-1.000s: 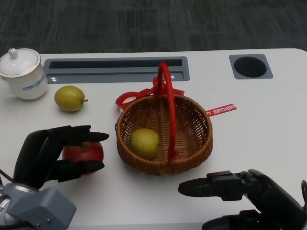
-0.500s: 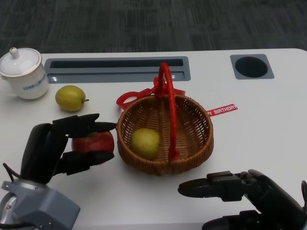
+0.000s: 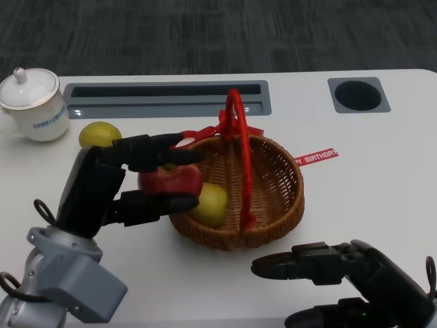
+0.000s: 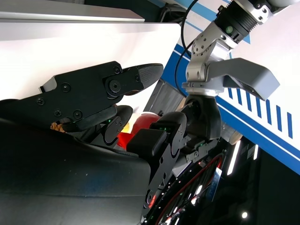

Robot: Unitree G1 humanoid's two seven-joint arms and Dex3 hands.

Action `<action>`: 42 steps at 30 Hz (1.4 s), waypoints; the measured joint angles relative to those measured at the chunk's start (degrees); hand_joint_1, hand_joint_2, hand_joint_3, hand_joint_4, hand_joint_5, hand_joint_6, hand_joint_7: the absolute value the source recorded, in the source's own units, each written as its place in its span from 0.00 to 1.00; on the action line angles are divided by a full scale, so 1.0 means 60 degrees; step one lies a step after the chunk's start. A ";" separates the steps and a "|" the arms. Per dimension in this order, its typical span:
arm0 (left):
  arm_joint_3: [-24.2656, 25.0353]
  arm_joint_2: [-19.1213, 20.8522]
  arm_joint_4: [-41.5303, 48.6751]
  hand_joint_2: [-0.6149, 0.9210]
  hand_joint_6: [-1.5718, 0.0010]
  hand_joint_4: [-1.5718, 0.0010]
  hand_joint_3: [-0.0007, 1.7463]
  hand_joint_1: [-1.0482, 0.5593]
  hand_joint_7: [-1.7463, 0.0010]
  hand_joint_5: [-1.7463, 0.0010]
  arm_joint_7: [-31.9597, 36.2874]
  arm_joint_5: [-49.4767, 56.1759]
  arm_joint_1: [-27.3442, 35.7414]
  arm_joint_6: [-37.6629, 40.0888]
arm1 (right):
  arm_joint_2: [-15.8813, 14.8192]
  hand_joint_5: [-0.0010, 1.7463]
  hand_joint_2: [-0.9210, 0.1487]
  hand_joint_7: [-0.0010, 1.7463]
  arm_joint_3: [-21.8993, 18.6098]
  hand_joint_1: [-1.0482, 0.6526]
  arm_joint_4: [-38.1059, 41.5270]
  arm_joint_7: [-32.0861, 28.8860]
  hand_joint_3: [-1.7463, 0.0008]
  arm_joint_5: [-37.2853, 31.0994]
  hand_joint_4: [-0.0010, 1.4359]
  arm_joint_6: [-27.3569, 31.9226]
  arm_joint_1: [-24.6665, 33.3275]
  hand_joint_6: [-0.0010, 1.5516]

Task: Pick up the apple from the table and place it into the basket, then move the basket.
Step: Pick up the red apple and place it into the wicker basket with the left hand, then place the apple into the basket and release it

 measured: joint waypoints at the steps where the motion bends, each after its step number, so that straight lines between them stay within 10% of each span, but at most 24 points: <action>1: 0.0000 -0.0051 -0.0043 0.90 0.25 0.14 0.00 0.57 0.99 0.99 -0.0044 -0.0002 -0.0053 0.0062 | 0.0011 0.00 0.00 0.00 -0.0001 0.38 0.0004 -0.0001 0.94 -0.0026 0.57 -0.0016 -0.0003 0.49; 25: -0.0236 -0.0901 0.3777 0.91 0.28 0.17 0.01 0.64 1.00 1.00 -0.0647 -0.0200 -0.2128 -0.0339 | 0.0039 0.00 0.00 0.00 -0.0094 0.37 -0.0368 -0.0248 0.93 -0.0352 0.57 0.0086 0.0360 0.49; 42: -0.0239 -0.1094 0.5161 0.88 0.72 0.72 0.00 0.39 1.00 1.00 -0.1066 -0.0216 -0.2376 -0.0938 | 0.0028 0.00 0.00 0.00 -0.0107 0.38 -0.0481 -0.0460 0.94 -0.0463 0.58 0.0094 0.0433 0.50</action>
